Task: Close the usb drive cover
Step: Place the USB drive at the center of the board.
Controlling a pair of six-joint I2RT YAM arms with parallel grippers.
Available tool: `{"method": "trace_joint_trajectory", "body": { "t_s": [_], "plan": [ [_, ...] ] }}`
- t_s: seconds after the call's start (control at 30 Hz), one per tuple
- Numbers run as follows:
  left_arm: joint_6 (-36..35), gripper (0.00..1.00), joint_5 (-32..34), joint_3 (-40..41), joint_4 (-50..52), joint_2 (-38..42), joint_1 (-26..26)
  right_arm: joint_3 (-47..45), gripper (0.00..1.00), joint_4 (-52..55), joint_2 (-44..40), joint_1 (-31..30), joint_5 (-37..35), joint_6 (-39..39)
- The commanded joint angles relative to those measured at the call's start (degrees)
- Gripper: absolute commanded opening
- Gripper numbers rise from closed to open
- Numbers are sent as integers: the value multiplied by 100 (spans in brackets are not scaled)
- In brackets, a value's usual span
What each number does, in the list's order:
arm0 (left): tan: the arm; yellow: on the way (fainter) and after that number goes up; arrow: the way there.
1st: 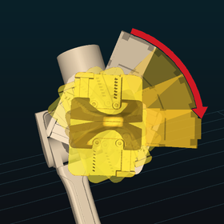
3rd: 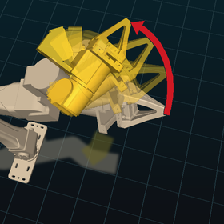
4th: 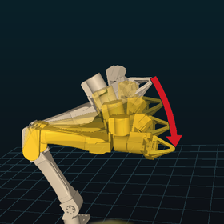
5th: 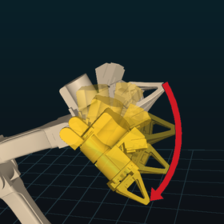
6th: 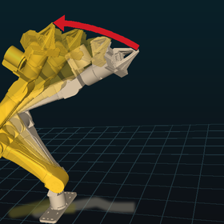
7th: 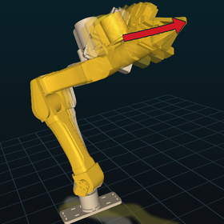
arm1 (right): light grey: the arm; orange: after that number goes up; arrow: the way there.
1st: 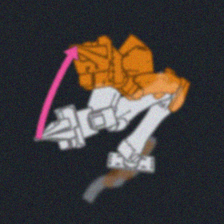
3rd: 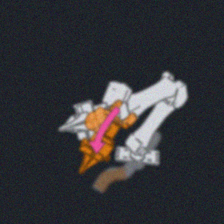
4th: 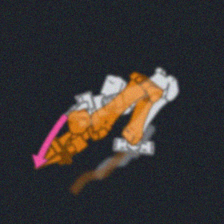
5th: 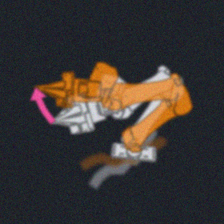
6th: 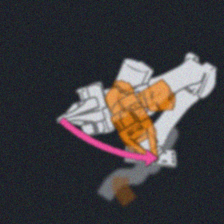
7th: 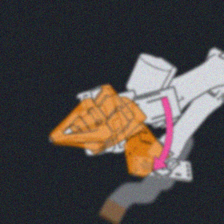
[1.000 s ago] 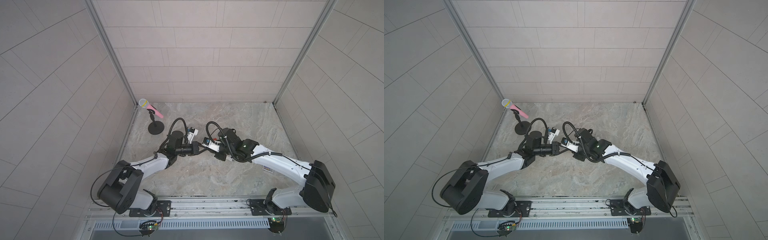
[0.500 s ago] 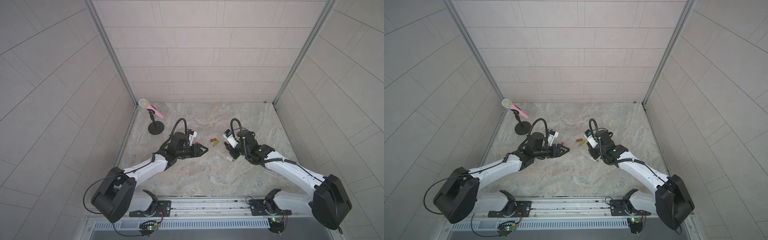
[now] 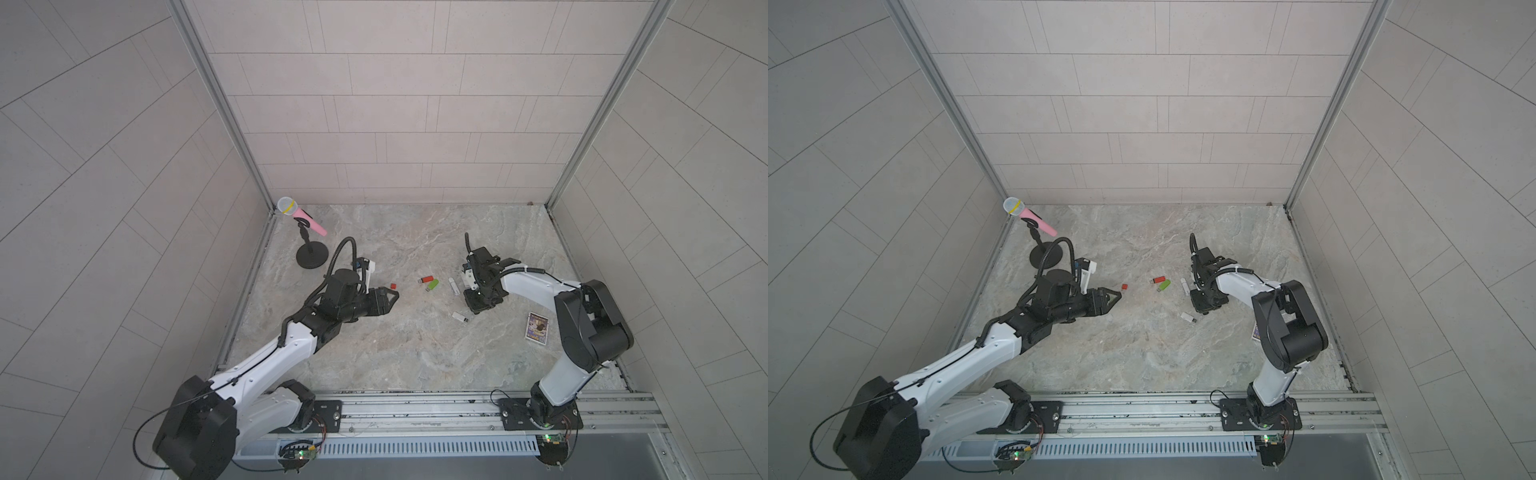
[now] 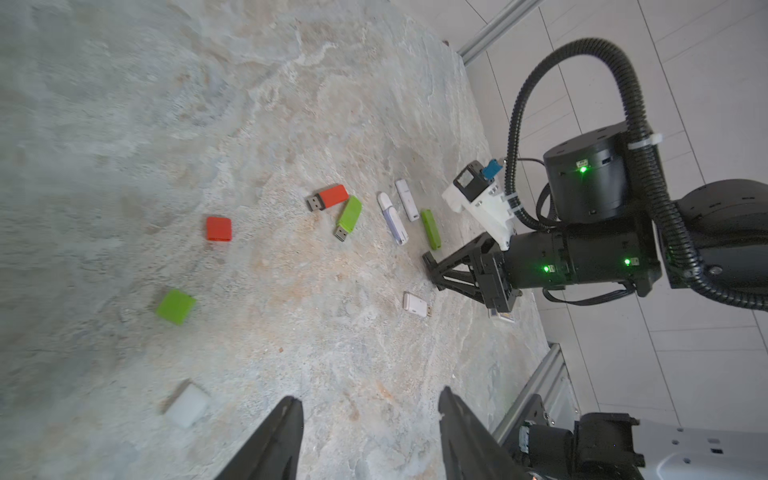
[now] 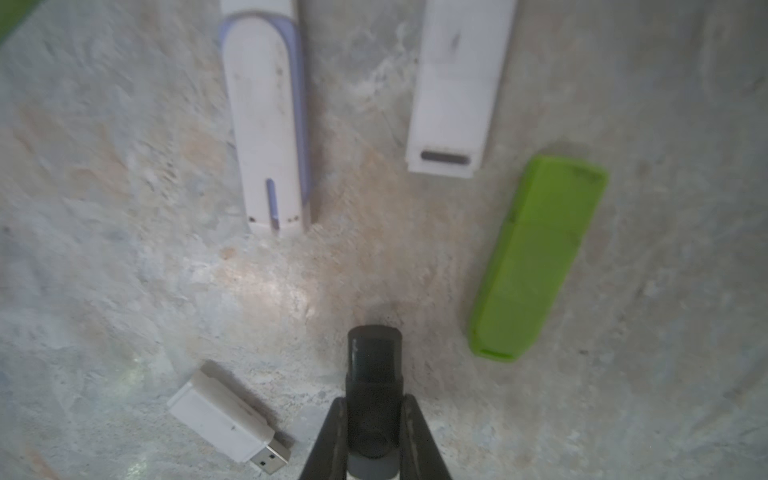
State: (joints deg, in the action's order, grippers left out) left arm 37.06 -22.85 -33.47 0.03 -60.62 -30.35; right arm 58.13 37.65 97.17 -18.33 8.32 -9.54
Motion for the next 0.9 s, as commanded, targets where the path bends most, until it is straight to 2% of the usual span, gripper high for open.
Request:
{"method": "trace_joint_trajectory", "body": {
  "t_s": [0.0, 0.2, 0.5, 0.57, 0.67, 0.87],
  "plan": [
    [-225, 59, 434, 122, 297, 220, 92, 159, 21, 312, 64, -22, -155, -156],
    [-218, 59, 607, 156, 538, 304, 186, 334, 29, 499, 192, -98, -278, -92],
    [-69, 59, 920, 218, 1036, 351, 495, 846, 39, 917, -532, -314, -271, 193],
    [-50, 59, 1007, 259, 1156, 384, 642, 1034, 41, 915, -608, -528, -139, 265],
    [35, 59, 1012, 383, 1241, 460, 977, 1435, 43, 945, -471, -1156, -36, 157],
    [203, 60, 1084, 430, 1725, 614, 1814, 2510, 46, 1421, 515, -2529, -229, -195]
  ]
}}
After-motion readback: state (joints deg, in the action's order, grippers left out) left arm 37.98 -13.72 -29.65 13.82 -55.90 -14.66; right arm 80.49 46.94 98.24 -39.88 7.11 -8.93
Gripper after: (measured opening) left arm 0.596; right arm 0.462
